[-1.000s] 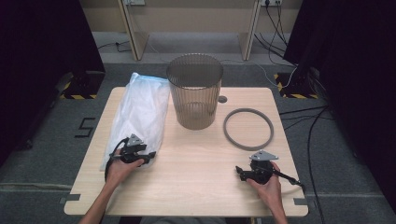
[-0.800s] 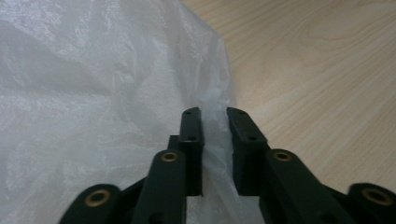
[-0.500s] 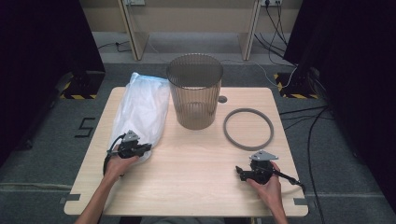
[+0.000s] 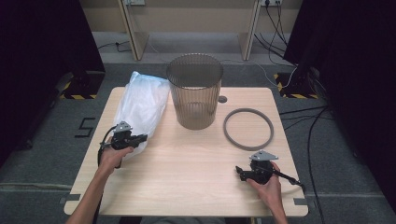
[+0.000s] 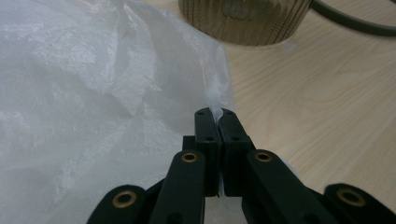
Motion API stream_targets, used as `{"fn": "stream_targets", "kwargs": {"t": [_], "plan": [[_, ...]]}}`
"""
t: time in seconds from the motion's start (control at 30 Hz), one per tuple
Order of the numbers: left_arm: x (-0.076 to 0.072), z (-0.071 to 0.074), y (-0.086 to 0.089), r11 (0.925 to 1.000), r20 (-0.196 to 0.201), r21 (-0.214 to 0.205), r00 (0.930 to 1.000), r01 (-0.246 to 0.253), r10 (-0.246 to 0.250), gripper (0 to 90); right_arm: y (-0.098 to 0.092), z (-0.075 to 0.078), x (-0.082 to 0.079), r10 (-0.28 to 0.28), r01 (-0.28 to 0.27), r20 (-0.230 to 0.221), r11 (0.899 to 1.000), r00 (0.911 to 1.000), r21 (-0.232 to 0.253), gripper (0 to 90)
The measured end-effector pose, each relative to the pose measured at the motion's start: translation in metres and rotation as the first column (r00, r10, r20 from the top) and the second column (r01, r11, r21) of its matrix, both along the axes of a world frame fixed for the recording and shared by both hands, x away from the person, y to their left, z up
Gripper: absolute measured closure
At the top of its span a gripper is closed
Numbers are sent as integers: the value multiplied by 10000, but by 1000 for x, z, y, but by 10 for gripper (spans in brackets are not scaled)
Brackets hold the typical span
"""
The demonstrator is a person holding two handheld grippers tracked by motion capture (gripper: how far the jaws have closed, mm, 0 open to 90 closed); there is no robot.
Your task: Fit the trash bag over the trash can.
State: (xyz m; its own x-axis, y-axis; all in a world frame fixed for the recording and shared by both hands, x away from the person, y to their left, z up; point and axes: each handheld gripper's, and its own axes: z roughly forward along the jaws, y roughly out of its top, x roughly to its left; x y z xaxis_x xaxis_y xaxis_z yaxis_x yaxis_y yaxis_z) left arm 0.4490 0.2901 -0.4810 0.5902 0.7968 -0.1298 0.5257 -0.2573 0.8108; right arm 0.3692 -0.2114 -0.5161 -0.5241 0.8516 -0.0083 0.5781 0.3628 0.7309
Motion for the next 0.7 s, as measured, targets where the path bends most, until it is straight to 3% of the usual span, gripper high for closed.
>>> {"fn": "stream_targets", "kwargs": {"t": [0.27, 0.37, 0.5, 0.7], "plan": [[15, 28, 0, 9998, 172, -193, 9998, -51, 54, 880, 0, 0, 0, 2, -2, -15, 10000, 10000, -19, 210], [22, 40, -1, 9987, 105, -503, 9999, 75, -70, 879, 0, 0, 0, 19, -19, -19, 10000, 10000, -18, 208], [32, 59, -4, 9988, 288, -466, 9995, 128, -114, 879, 0, 0, 0, 63, -63, -48, 10000, 10000, -16, 205], [49, 84, -5, 9964, 302, -842, 9995, -11, 37, 880, -1, 0, 1, 133, -133, -14, 9999, 9999, 2, 205]]}}
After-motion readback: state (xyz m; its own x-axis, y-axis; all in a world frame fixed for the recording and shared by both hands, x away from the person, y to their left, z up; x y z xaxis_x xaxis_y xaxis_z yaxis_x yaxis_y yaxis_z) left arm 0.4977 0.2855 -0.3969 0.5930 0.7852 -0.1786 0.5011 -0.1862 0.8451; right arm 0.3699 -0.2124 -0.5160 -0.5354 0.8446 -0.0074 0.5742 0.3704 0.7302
